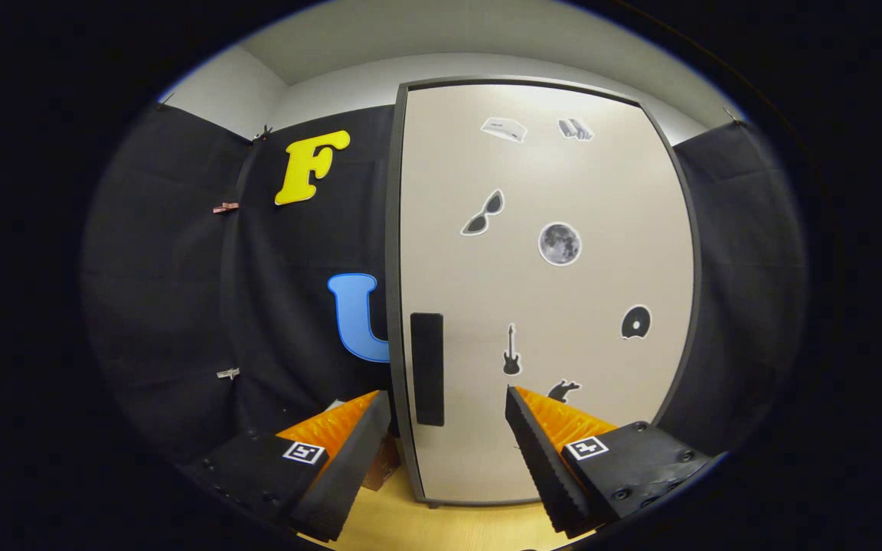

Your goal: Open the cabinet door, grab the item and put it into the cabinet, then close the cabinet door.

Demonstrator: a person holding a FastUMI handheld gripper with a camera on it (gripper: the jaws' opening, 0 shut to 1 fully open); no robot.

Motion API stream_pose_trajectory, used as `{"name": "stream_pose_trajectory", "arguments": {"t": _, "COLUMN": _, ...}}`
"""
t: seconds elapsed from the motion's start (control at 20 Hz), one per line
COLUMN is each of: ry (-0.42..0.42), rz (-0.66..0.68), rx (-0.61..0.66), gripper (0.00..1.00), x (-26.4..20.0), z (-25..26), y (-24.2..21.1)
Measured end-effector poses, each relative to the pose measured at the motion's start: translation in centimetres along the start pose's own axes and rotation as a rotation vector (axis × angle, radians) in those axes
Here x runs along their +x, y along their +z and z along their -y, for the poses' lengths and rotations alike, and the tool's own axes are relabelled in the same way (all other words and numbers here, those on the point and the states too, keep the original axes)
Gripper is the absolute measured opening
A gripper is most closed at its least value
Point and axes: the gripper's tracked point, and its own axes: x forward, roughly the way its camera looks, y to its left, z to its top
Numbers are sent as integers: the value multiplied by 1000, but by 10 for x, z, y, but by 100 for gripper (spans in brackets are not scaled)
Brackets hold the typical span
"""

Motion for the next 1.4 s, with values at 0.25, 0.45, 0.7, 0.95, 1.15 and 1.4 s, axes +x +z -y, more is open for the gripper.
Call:
{"name": "stream_pose_trajectory", "arguments": {"t": 0.25, "ry": -3, "rz": -2, "rx": -6, "gripper": 98, "x": 42, "z": -5, "y": -10}}
{"name": "stream_pose_trajectory", "arguments": {"t": 0.45, "ry": -10, "rz": -20, "rx": -16, "gripper": 97, "x": 68, "z": -9, "y": -22}}
{"name": "stream_pose_trajectory", "arguments": {"t": 0.7, "ry": -40, "rz": -27, "rx": -13, "gripper": 86, "x": 86, "z": -8, "y": -32}}
{"name": "stream_pose_trajectory", "arguments": {"t": 0.95, "ry": -51, "rz": -12, "rx": 18, "gripper": 51, "x": 94, "z": -6, "y": -29}}
{"name": "stream_pose_trajectory", "arguments": {"t": 1.15, "ry": -59, "rz": 4, "rx": -14, "gripper": 33, "x": 92, "z": -13, "y": -30}}
{"name": "stream_pose_trajectory", "arguments": {"t": 1.4, "ry": -33, "rz": -43, "rx": -15, "gripper": 23, "x": 84, "z": -12, "y": -33}}
